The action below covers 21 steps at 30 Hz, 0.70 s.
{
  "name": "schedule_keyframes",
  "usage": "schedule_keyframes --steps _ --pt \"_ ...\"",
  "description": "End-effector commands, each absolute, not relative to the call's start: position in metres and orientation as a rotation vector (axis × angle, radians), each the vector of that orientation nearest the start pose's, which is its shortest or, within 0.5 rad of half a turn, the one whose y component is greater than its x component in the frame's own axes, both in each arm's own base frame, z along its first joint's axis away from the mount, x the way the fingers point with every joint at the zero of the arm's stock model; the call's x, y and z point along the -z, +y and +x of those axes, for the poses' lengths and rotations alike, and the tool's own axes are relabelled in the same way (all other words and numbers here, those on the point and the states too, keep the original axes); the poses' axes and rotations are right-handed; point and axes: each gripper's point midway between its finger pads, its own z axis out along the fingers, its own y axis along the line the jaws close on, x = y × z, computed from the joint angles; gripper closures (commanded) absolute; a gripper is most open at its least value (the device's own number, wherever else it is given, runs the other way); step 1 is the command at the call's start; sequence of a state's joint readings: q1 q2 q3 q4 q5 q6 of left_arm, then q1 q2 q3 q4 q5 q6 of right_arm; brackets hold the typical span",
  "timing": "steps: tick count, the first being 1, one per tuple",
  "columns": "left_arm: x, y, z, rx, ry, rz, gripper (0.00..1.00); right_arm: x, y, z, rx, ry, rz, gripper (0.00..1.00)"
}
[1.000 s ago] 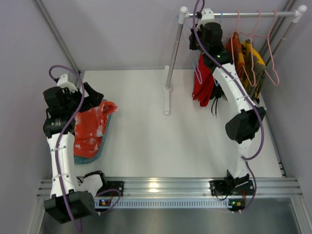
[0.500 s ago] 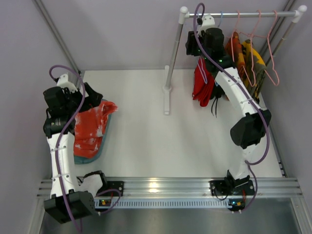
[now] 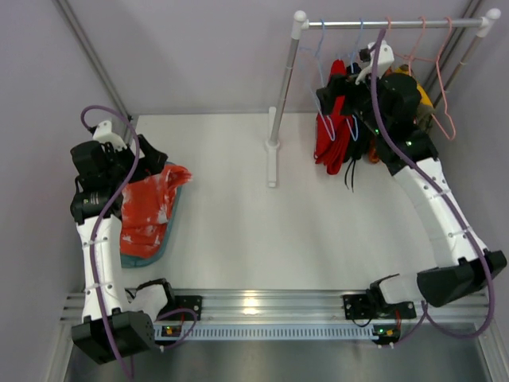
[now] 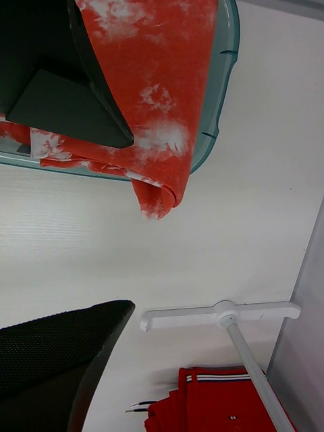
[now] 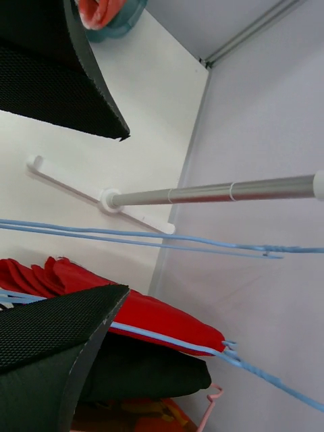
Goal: Remove the trousers from the hanger
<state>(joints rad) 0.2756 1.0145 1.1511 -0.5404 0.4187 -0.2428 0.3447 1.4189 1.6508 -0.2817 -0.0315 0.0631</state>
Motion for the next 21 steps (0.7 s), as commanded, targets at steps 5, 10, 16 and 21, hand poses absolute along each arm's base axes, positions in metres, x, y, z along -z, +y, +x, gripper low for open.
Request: schedule_keyframes --steps 5,10,16,21 --pt "-0.314 -0.002 0.318 0.434 1.892 -0.203 0.01 -0.485 0.142 0.344 -0.409 1.492 -0.258 0.23" --pt "-0.313 -0.004 0.317 0.455 1.891 -0.218 0.01 -0.471 0.096 0.354 -0.284 1.574 -0.073 0.38" --pt "-0.315 -0.005 0.317 0.467 1.885 -0.221 0.02 -0.451 0.095 0.385 -0.454 1.68 -0.044 0.52" --pt "-0.317 -0.005 0.315 0.456 1.879 -0.221 0.01 -0.45 0.097 0.409 -0.542 1.674 -0.085 0.54"
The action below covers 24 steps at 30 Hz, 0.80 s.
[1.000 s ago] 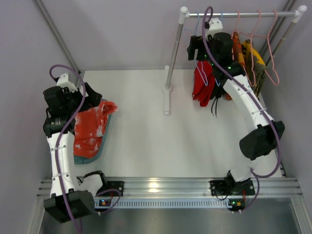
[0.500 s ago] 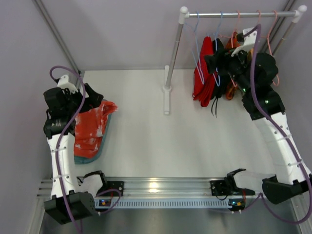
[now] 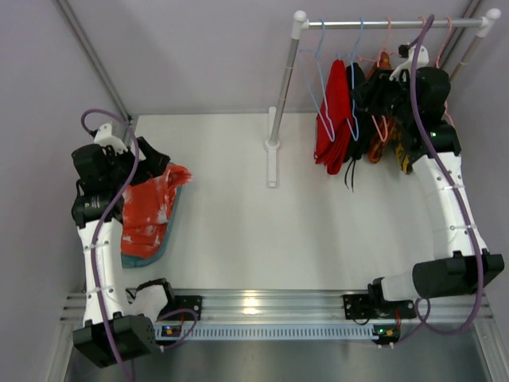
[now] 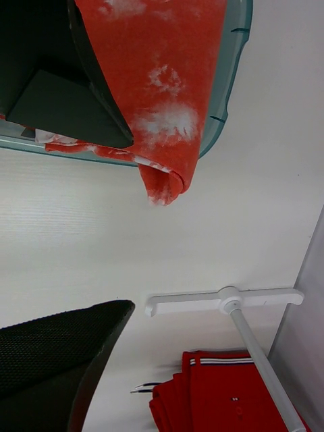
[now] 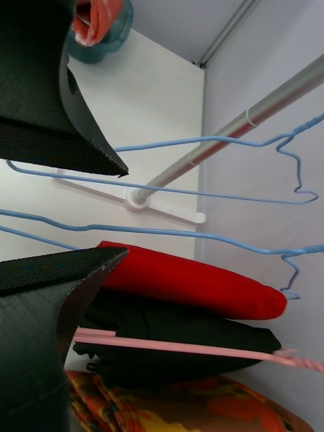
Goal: Remove the trousers from the hanger
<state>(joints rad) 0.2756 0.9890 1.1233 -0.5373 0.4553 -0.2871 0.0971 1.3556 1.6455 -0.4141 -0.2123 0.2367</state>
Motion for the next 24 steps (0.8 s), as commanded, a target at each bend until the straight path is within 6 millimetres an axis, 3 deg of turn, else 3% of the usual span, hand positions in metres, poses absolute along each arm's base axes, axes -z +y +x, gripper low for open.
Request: schedule_keyframes --steps 1,7,19,23,24 --pt "-0.317 -0.005 0.315 0.453 1.878 -0.219 0.01 -0.456 0.099 0.412 -0.552 1.659 -0.096 0.54" --pt "-0.316 -0.002 0.315 0.443 1.883 -0.227 0.01 -0.437 0.104 0.453 -0.621 1.714 -0.083 0.55" --pt "-0.314 0.0 0.32 0.437 1.89 -0.236 0.01 -0.409 0.126 0.482 -0.856 1.769 -0.051 0.59" --pt "-0.313 0.0 0.321 0.441 1.893 -0.239 0.02 -0.406 0.125 0.486 -0.946 1.767 -0.009 0.67" --pt "-0.311 0.0 0.321 0.442 1.897 -0.241 0.02 -0.404 0.111 0.491 -0.95 1.765 0.031 0.71"
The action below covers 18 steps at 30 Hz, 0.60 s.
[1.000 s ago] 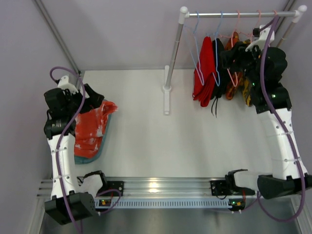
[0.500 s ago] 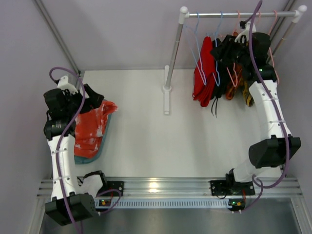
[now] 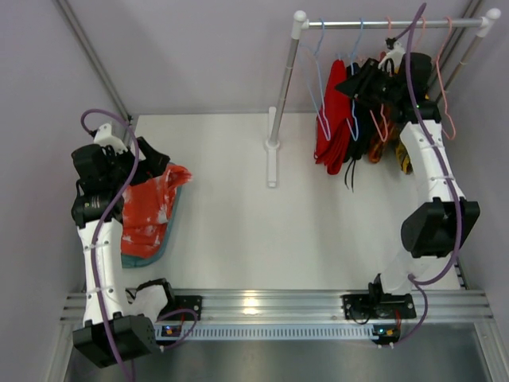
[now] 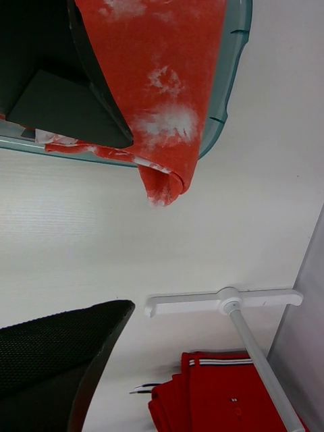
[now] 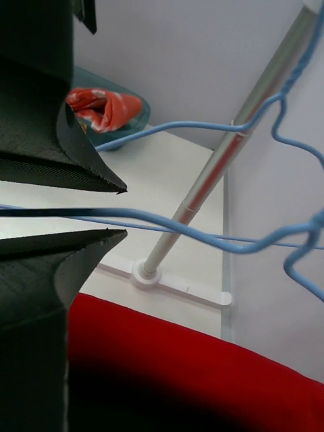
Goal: Remove the trousers from the hanger
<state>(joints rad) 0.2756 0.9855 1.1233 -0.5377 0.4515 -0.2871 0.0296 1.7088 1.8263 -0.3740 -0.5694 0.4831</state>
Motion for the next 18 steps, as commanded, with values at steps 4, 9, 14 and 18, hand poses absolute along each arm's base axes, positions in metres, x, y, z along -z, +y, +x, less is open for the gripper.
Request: schedule_keyframes --steps 4,9,14,18 --pt "-0.31 0.001 0.322 0.438 1.899 -0.241 0.01 -0.401 0.105 0.494 -1.034 1.757 0.081 0.76" --pt "-0.306 0.001 0.322 0.443 1.908 -0.247 0.01 -0.416 0.112 0.488 -1.109 1.711 0.024 0.83" --pt "-0.308 0.0 0.322 0.446 1.907 -0.241 0.01 -0.419 0.119 0.486 -1.183 1.702 0.0 0.82" --pt "-0.309 0.0 0.321 0.441 1.905 -0.24 0.01 -0.413 0.121 0.486 -1.2 1.715 0.003 0.82"
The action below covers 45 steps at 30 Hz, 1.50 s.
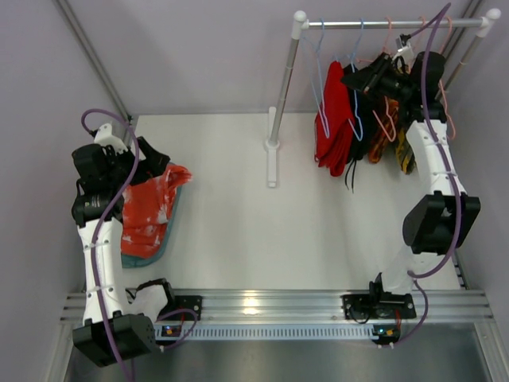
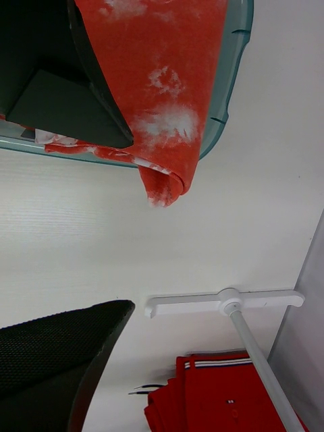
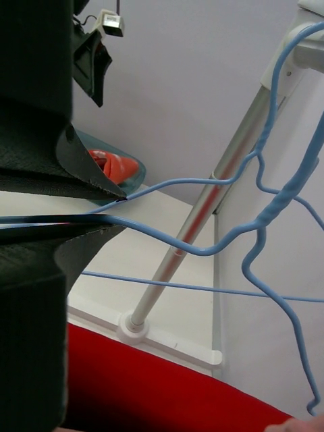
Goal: Remove the trousers from the hanger
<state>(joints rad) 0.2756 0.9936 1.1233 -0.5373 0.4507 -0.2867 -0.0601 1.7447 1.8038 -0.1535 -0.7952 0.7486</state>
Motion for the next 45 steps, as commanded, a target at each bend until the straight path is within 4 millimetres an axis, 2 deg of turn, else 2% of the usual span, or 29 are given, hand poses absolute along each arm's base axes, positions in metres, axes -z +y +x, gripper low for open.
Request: schedule_keyframes --steps 1,7,10,15,16,21,28,36,45 --pt "-0.308 0.0 0.321 0.443 1.908 -0.241 0.02 -0.41 0.12 0.487 -1.204 1.723 0.009 0.82" --pt "-0.308 0.0 0.32 0.445 1.91 -0.243 0.02 -0.394 0.126 0.485 -1.246 1.764 0.003 0.82" --pt "-0.306 0.0 0.32 0.448 1.914 -0.251 0.02 -0.395 0.127 0.484 -1.255 1.764 -0.002 0.84" --pt "-0.305 0.0 0.321 0.455 1.916 -0.255 0.02 -0.405 0.131 0.482 -1.292 1.734 -0.026 1.0" --pt "-0.306 0.0 0.321 0.455 1.914 -0.255 0.02 -0.407 0.131 0.48 -1.308 1.736 -0.016 1.0" --pt "-0.306 -0.001 0.321 0.458 1.916 -0.251 0.02 -0.435 0.133 0.471 -1.32 1.657 -0.059 1.0" --pt "-0.307 -0.002 0.319 0.459 1.913 -0.244 0.02 -0.492 0.132 0.456 -1.364 1.511 -0.105 1.0" --pt "-0.313 -0.002 0.318 0.45 1.896 -0.233 0.02 -0.518 0.132 0.431 -1.402 1.439 -0.136 1.0" --pt "-0.315 -0.004 0.32 0.47 1.882 -0.235 0.01 -0.549 0.124 0.4 -1.344 1.34 -0.208 1.0"
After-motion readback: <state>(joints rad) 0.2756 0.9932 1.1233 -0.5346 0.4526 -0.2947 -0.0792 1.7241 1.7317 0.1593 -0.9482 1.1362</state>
